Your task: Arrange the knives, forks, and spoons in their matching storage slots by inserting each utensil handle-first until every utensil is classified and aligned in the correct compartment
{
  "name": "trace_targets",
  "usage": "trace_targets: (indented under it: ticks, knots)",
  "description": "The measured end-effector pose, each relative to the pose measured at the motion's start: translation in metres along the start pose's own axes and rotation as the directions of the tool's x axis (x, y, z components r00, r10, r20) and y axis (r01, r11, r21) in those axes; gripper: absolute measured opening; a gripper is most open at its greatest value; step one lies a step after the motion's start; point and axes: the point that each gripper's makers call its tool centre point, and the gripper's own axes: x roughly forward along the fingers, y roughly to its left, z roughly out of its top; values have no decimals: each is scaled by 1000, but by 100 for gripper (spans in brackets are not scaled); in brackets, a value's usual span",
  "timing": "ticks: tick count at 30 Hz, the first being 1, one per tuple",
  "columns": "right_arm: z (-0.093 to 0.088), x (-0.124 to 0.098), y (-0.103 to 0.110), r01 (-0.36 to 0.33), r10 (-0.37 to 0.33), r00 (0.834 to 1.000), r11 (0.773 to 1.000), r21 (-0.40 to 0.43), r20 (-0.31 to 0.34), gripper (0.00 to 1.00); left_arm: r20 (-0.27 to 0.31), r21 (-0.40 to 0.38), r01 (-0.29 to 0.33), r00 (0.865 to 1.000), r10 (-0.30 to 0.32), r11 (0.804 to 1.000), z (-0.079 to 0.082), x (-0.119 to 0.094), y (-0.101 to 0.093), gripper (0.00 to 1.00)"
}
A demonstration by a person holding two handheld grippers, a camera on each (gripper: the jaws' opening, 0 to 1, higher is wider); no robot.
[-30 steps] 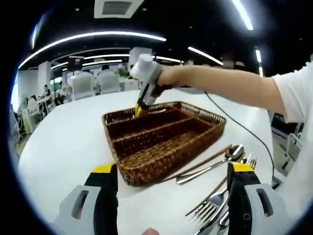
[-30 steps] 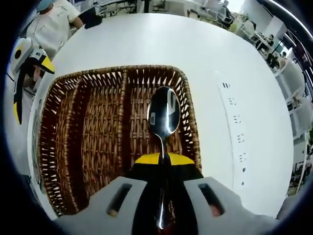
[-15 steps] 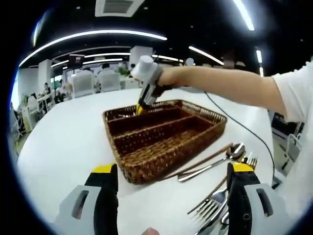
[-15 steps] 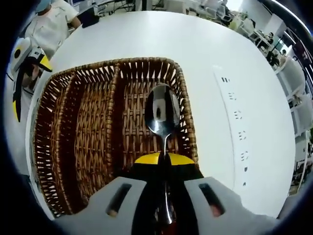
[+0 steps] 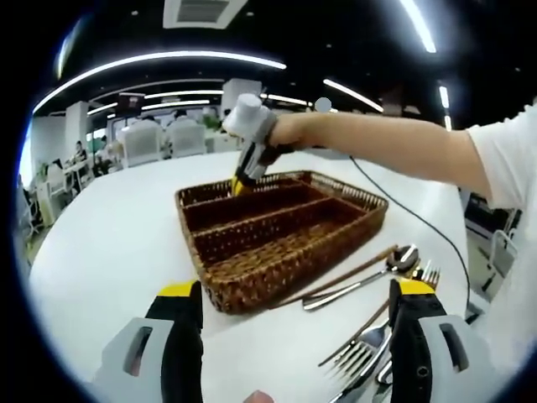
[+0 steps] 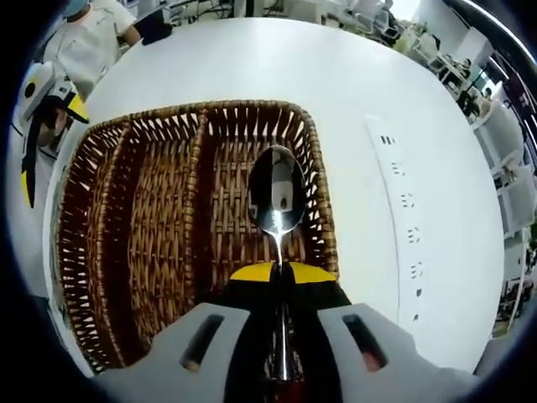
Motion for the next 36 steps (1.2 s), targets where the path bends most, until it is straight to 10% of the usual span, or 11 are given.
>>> trace_targets:
  ticks: [36]
  knots:
    - [5, -32, 10, 50, -56, 995, 997, 63, 85, 18, 5, 22, 13, 1000, -14, 1000, 1, 0, -14, 92]
